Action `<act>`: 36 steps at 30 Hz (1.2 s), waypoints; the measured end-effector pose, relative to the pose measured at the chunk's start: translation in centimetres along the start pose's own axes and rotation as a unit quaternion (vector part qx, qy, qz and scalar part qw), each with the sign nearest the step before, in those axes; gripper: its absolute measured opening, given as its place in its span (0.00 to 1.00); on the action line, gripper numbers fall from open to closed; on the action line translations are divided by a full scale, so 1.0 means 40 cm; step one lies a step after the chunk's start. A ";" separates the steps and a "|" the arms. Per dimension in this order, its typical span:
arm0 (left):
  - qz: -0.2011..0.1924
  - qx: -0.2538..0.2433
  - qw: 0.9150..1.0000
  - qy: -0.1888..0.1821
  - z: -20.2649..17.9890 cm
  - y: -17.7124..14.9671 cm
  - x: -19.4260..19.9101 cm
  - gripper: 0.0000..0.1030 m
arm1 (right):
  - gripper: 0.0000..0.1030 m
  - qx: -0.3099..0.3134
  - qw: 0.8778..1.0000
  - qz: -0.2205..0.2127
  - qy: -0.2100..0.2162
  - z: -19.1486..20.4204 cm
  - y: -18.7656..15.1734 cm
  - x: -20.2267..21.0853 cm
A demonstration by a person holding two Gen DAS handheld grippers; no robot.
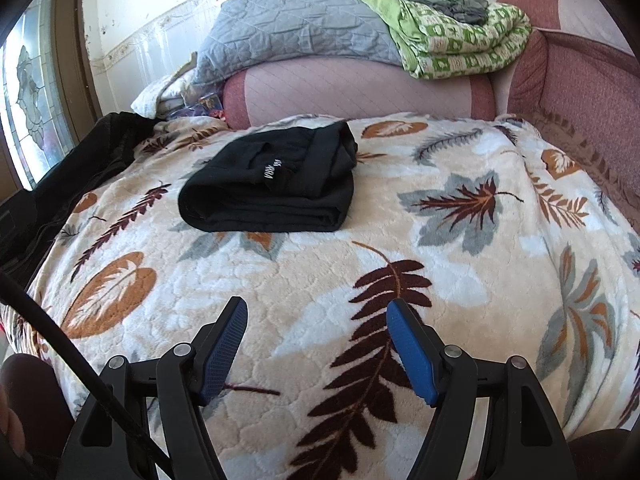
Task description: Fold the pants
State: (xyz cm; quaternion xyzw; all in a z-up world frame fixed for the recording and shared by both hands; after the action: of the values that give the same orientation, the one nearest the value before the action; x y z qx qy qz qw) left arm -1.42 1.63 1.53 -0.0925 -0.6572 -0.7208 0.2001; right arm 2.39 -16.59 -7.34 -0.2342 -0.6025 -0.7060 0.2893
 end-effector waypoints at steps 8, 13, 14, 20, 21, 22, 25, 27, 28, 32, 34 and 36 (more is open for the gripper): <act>0.024 -0.006 0.999 -0.046 -0.047 -0.005 0.051 1.00 | 0.78 -0.004 1.000 -0.016 0.012 0.003 0.002 0.039; 0.076 0.011 0.995 -0.059 -0.050 -0.038 0.024 1.00 | 0.78 -0.014 1.000 -0.016 0.012 -0.009 0.005 0.044; 0.083 0.012 0.995 -0.059 -0.048 -0.044 0.020 1.00 | 0.78 -0.015 1.000 -0.016 0.012 -0.010 0.005 0.045; 0.136 0.022 0.988 -0.063 -0.038 -0.088 -0.014 1.00 | 0.79 -0.003 1.000 -0.013 0.011 -0.004 -0.001 0.042; 0.141 0.021 0.988 -0.062 -0.038 -0.093 -0.017 1.00 | 0.79 -0.001 1.000 -0.012 0.011 -0.002 -0.002 0.041; 0.145 0.020 0.987 -0.062 -0.038 -0.096 -0.019 1.00 | 0.79 0.002 1.000 -0.011 0.010 0.002 -0.004 0.040; 0.154 0.014 0.986 -0.063 -0.039 -0.106 -0.026 1.00 | 0.80 0.006 1.000 -0.007 0.008 0.010 -0.008 0.033; 0.159 0.012 0.985 -0.063 -0.040 -0.110 -0.030 1.00 | 0.80 0.008 1.000 -0.004 0.007 0.012 -0.011 0.029; 0.160 0.011 0.985 -0.063 -0.041 -0.112 -0.033 1.00 | 0.80 0.010 1.000 -0.002 0.006 0.015 -0.012 0.026; 0.168 0.008 0.983 -0.067 -0.044 -0.120 -0.043 1.00 | 0.80 0.013 1.000 0.002 0.005 0.019 -0.017 0.020; 0.173 0.008 0.982 -0.069 -0.046 -0.125 -0.048 1.00 | 0.80 0.015 1.000 0.003 0.005 0.022 -0.019 0.017; 0.179 0.009 0.981 -0.072 -0.048 -0.130 -0.053 1.00 | 0.80 0.015 1.000 0.004 0.004 0.022 -0.020 0.015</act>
State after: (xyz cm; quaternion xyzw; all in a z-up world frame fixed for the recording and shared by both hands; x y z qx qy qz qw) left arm -1.38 0.38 -4.27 -0.2582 -0.6491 -0.6589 0.2790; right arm 1.37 -15.69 -7.36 -0.2292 -0.6110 -0.6964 0.2987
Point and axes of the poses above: each gripper's, at about its wrist camera, not at the fingertips, and x roughly against the way its jaws point, z to its left, y to its top, the point moved 3 cm from there along -x, roughly the way its jaws point, and after that the axes turned 1 degree about -x, right-handed, at the moved point
